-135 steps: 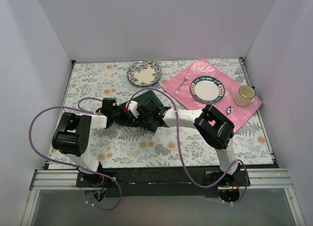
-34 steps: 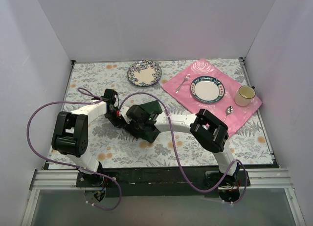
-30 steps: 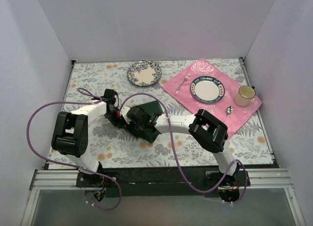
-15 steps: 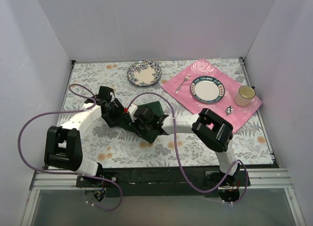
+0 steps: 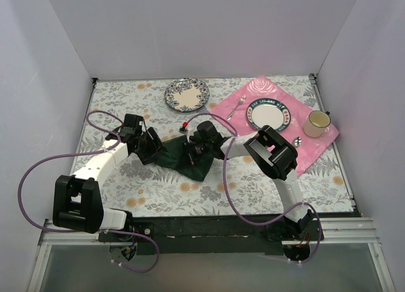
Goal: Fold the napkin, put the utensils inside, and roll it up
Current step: Roll the napkin with the utensil
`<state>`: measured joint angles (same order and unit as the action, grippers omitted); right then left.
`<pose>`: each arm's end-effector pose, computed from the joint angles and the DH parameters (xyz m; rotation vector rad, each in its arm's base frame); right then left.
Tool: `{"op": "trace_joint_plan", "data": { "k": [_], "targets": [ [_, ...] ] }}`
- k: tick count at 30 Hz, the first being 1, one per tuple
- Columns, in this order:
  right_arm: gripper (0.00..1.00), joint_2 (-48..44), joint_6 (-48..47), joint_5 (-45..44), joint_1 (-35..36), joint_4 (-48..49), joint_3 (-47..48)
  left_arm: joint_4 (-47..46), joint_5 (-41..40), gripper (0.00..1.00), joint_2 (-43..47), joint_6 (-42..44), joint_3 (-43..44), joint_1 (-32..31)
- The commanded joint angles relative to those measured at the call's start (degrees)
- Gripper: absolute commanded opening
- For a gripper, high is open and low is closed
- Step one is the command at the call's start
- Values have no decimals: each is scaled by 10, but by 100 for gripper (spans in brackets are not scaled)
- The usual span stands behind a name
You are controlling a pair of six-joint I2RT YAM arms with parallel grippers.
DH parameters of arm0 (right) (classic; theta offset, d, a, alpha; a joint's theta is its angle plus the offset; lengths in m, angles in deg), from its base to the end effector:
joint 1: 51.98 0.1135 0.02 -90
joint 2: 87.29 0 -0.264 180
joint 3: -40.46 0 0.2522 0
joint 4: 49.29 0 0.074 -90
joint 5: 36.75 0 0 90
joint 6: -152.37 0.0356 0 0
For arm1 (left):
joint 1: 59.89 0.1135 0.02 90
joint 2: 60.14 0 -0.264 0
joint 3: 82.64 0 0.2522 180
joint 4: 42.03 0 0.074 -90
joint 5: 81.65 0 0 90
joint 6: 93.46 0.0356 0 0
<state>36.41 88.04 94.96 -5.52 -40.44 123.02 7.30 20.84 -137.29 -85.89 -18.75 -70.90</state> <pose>0.2869 0.3363 0.1135 -0.8943 2.1861 1.4617 0.2506 -0.0566 0.2165 -1.6191 2.3841 -0.7276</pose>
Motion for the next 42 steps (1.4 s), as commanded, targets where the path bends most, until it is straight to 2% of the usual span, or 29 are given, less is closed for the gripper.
{"op": "trace_joint_plan", "data": {
  "k": [1,3,7,10,11,12,22,27,30,33,34,42],
  "targets": [
    [1,40,121,63,-12,42,-44,-27,57,53,28,-2,-35,-4],
    [1,45,139,64,-20,59,-52,-49,71,49,44,-12,-51,-4],
    [1,54,177,72,-28,103,-65,-129,116,27,59,-51,-93,-4],
    [1,63,190,78,-29,116,-67,-237,154,17,65,-91,-145,-4],
    [1,64,191,78,-29,117,-66,-285,163,5,64,-104,-162,-4],
    [1,64,192,78,-28,115,-67,-305,171,0,62,-121,-172,-4],
    [1,54,206,72,-30,118,-73,-536,152,0,14,-174,-265,-4],
    [1,44,196,72,-30,99,-70,-564,106,0,-45,-164,-286,-4],
    [2,28,164,62,-29,54,-67,-562,77,0,-74,-152,-292,-4],
    [9,3,110,43,-30,-14,-57,-503,59,0,-99,-131,-269,-4],
    [15,-2,98,40,-29,-32,-53,-492,57,0,-107,-130,-269,-4],
    [43,-53,-77,-62,-23,-297,42,-489,55,0,-136,-117,-279,-4]
  ]
}}
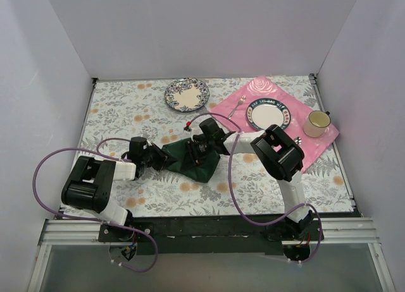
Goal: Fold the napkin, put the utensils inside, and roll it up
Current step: Roll the napkin with the utensil
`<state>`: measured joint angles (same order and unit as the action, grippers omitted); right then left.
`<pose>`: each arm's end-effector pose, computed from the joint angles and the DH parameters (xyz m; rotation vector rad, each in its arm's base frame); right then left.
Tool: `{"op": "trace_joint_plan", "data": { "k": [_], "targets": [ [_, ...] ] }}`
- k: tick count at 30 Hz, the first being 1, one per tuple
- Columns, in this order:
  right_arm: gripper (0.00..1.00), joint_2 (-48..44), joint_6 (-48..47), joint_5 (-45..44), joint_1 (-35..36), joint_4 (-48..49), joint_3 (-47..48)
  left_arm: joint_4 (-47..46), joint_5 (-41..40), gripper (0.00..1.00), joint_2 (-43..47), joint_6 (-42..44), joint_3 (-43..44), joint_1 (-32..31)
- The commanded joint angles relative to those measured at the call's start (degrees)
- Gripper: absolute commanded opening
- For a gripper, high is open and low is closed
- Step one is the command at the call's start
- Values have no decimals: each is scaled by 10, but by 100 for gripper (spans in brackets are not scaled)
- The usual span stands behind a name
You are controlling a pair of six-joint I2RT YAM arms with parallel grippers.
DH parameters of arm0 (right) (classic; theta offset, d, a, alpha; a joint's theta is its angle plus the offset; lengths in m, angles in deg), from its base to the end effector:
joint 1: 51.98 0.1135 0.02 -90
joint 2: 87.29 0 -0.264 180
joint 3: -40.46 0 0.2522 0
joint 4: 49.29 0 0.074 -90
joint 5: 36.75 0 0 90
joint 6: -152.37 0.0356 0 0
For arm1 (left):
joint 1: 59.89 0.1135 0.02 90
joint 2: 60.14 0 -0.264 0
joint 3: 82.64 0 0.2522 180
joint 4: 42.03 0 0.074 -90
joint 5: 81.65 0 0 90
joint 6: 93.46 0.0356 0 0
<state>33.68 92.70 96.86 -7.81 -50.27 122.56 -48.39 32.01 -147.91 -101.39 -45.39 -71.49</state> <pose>0.2905 0.3164 0.1177 -0.7573 2.3984 1.4874 0.2386 -0.0636 0.1084 -1.6847 2.1483 -1.2678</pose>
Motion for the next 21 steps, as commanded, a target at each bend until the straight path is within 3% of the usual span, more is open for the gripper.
{"op": "trace_joint_plan", "data": {
  "k": [1,3,7,10,14,21],
  "targets": [
    [46,-28,-137,-105,1,-218,57,68,-59,0,-31,38,-13,3],
    [57,-37,-177,-126,5,-275,74,67,-59,0,-35,38,-16,2],
    [62,-70,-246,-214,20,-347,110,71,-56,0,-36,42,-11,2],
    [68,-96,-301,-347,53,-386,140,79,-54,0,-30,41,-7,2],
    [73,-111,-340,-468,122,-379,158,96,-42,0,-27,37,2,2],
    [79,-86,-337,-522,172,-341,175,120,-37,0,-17,34,13,2]
  ]
}}
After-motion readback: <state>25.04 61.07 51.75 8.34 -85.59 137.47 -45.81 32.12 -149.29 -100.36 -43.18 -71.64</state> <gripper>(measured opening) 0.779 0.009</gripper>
